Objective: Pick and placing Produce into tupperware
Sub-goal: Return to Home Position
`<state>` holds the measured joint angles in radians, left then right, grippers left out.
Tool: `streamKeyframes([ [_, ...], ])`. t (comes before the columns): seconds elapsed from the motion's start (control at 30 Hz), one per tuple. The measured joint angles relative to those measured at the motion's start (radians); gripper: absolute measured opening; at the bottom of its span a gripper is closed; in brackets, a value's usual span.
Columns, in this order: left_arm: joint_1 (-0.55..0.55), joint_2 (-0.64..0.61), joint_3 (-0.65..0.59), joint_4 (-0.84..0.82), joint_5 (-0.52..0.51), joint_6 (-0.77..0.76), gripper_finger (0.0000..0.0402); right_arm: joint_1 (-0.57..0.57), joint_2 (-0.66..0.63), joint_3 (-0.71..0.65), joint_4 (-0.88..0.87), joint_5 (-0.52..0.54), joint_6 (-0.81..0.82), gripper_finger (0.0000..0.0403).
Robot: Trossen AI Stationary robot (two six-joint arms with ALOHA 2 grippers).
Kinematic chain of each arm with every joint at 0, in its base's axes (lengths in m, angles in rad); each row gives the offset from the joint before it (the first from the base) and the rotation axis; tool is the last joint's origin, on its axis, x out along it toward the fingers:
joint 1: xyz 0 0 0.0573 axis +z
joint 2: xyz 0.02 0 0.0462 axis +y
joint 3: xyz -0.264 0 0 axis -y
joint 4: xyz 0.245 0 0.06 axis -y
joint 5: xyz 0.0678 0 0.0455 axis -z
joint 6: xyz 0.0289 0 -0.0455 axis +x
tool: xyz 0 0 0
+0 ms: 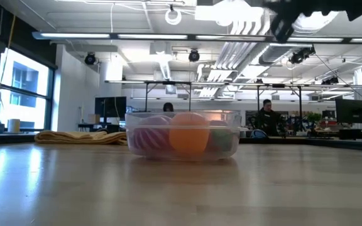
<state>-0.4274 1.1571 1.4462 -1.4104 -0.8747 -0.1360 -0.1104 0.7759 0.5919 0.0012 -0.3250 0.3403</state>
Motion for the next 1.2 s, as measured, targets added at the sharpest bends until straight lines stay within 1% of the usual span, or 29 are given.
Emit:
streamKeyframes([
  [0.07,-0.020,-0.071,-0.073,0.057,-0.029,0.000,0.0285,0.001,-0.036,0.002,0.039,-0.041,-0.001,0.0081],
  [0.13,-0.039,-0.138,-0.125,0.121,-0.041,0.014,0.0285,0.000,-0.101,0.003,0.020,-0.025,-0.006,0.0075],
  [0.27,-0.099,-0.267,-0.205,0.226,-0.041,0.053,0.0285,-0.003,-0.285,0.004,-0.101,-0.004,-0.044,0.0057],
  [0.33,-0.135,-0.329,-0.248,0.271,-0.052,0.066,0.0285,0.001,-0.394,0.004,-0.154,0.039,-0.059,0.0047],
  [0.4,-0.165,-0.382,-0.294,0.338,-0.090,0.094,0.0285,0.001,-0.500,0.002,-0.191,0.102,-0.072,0.0039],
  [0.47,-0.187,-0.439,-0.345,0.412,-0.140,0.139,0.0285,0.001,-0.592,0.002,-0.214,0.139,-0.085,0.0033],
  [0.57,-0.203,-0.519,-0.416,0.526,-0.206,0.206,0.0285,0.001,-0.710,0.002,-0.265,0.137,-0.095,0.0026],
  [0.63,-0.201,-0.568,-0.453,0.577,-0.219,0.237,0.0285,0.002,-0.773,0.002,-0.321,0.133,-0.088,0.0019],
  [0.67,-0.201,-0.594,-0.468,0.596,-0.221,0.245,0.0285,0.002,-0.772,0.007,-0.337,0.128,-0.085,0.0015],
  [0.73,-0.201,-0.644,-0.492,0.613,-0.222,0.248,0.0285,0.002,-0.770,0.018,-0.428,0.100,-0.076,0.0005],
  [0.83,-0.201,-0.716,-0.526,0.619,-0.221,0.224,0.0285,0.002,-0.755,0.017,-0.395,0.088,-0.079,0.0002],
  [0.9,-0.201,-0.758,-0.557,0.623,-0.225,0.203,0.0285,0.002,-0.765,0.014,-0.406,0.122,-0.093,0.0001],
  [1.0,-0.201,-0.824,-0.615,0.639,-0.230,0.194,0.0285,0.002,-0.771,0.015,-0.372,0.167,-0.112,0.0000],
  [1.07,-0.201,-0.866,-0.655,0.662,-0.231,0.208,0.0285,0.002,-0.771,0.014,-0.346,0.171,-0.119,0.0000],
  [1.2,-0.201,-0.953,-0.713,0.771,-0.212,0.309,0.0285,0.002,-0.771,-0.008,-0.228,0.156,-0.138,0.0000],
])
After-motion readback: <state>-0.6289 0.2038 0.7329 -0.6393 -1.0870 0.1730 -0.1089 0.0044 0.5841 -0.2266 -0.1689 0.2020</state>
